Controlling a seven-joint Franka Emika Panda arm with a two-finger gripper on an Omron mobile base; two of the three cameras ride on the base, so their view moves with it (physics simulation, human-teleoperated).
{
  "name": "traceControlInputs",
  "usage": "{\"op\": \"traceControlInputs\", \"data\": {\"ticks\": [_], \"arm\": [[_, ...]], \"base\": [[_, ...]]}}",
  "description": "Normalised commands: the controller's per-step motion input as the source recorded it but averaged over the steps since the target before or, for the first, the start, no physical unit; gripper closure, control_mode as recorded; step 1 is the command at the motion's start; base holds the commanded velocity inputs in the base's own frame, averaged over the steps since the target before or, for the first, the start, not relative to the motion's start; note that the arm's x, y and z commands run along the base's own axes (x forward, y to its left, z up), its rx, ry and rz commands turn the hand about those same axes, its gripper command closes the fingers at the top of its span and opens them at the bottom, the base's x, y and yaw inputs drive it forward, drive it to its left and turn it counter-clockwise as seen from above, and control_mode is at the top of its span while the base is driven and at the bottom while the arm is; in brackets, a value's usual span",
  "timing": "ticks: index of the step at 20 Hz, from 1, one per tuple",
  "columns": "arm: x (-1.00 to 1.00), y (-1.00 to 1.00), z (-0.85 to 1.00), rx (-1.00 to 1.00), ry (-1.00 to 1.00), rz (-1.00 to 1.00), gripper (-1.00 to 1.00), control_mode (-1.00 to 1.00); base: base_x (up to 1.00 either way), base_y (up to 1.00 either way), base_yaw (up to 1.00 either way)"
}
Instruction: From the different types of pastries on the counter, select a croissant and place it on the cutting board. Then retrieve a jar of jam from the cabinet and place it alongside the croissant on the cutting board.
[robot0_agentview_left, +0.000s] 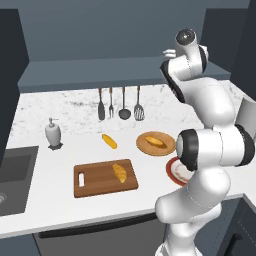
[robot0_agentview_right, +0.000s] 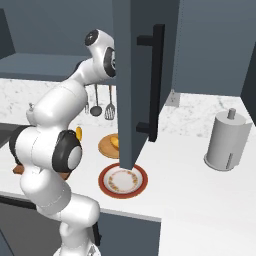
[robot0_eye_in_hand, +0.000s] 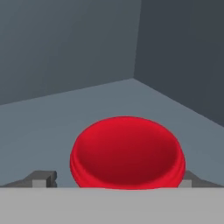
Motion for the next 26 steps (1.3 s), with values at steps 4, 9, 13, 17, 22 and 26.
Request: {"op": "traceControlInputs", "data": {"ticks": [4, 9, 13, 17, 22, 26], "arm": [[0.01, -0.01, -0.34, 0.03, 0.0, 0.02, 1.0, -1.0], [0.03, -0.09, -0.4, 0.08, 0.01, 0.02, 1.0, -1.0], [0.01, -0.14, -0.37, 0.1, 0.01, 0.02, 1.0, -1.0], [0.02, -0.01, -0.18, 0.0, 0.0, 0.02, 1.0, -1.0], [-0.4, 0.18, 0.0, -0.19, -0.19, 0.04, 1.0, -1.0], [-0.95, 0.21, 0.01, -0.2, -0.25, 0.07, 1.0, -1.0]], "base": [[0.0, 0.0, 0.0], [0.0, 0.0, 0.0], [0.0, 0.0, 0.0], [0.0, 0.0, 0.0], [0.0, 0.0, 0.0], [0.0, 0.0, 0.0]]}}
